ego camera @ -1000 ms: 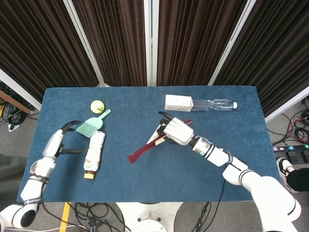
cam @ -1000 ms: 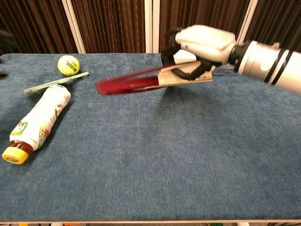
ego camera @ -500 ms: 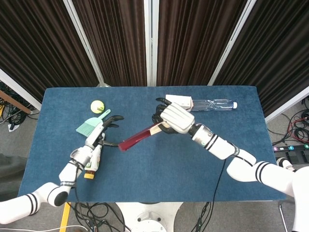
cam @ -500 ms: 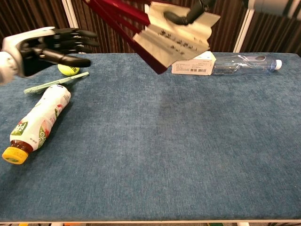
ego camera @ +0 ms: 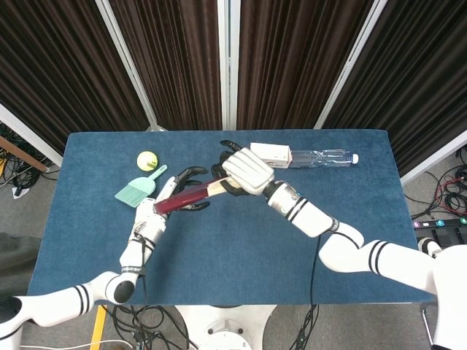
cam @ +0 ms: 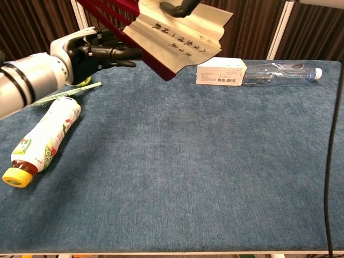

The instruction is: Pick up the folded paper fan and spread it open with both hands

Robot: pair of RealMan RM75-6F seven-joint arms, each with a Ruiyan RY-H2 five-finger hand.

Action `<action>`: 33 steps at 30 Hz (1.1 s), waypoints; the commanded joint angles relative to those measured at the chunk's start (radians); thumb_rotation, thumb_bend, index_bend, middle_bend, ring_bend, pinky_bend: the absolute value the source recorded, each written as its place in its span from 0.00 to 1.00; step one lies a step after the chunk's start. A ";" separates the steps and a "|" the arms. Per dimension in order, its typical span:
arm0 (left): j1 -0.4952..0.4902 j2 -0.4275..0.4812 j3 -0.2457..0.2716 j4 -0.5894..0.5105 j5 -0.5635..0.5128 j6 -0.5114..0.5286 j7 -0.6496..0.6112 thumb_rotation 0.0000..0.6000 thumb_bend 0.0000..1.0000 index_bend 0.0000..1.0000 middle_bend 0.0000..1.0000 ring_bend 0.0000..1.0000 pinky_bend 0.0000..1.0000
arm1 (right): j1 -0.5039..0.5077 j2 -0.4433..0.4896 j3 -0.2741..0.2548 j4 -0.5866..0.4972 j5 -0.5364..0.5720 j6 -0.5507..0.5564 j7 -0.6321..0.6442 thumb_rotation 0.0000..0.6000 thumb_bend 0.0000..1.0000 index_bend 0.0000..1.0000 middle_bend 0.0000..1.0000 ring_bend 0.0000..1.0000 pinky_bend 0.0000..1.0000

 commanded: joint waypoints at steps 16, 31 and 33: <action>0.006 -0.131 -0.058 0.066 -0.081 0.139 0.089 1.00 0.24 0.66 0.65 0.54 0.48 | 0.006 -0.083 0.072 -0.017 0.153 0.006 -0.133 1.00 0.66 0.79 0.66 0.32 0.06; 0.026 -0.009 0.045 0.080 0.028 0.188 0.406 1.00 0.29 0.72 0.75 0.64 0.56 | -0.046 0.000 0.051 -0.080 0.028 0.114 -0.217 1.00 0.68 0.78 0.66 0.32 0.05; 0.030 0.024 0.062 0.075 0.033 0.194 0.492 1.00 0.29 0.72 0.75 0.64 0.56 | -0.059 0.029 0.041 -0.104 -0.002 0.141 -0.262 1.00 0.69 0.78 0.66 0.32 0.05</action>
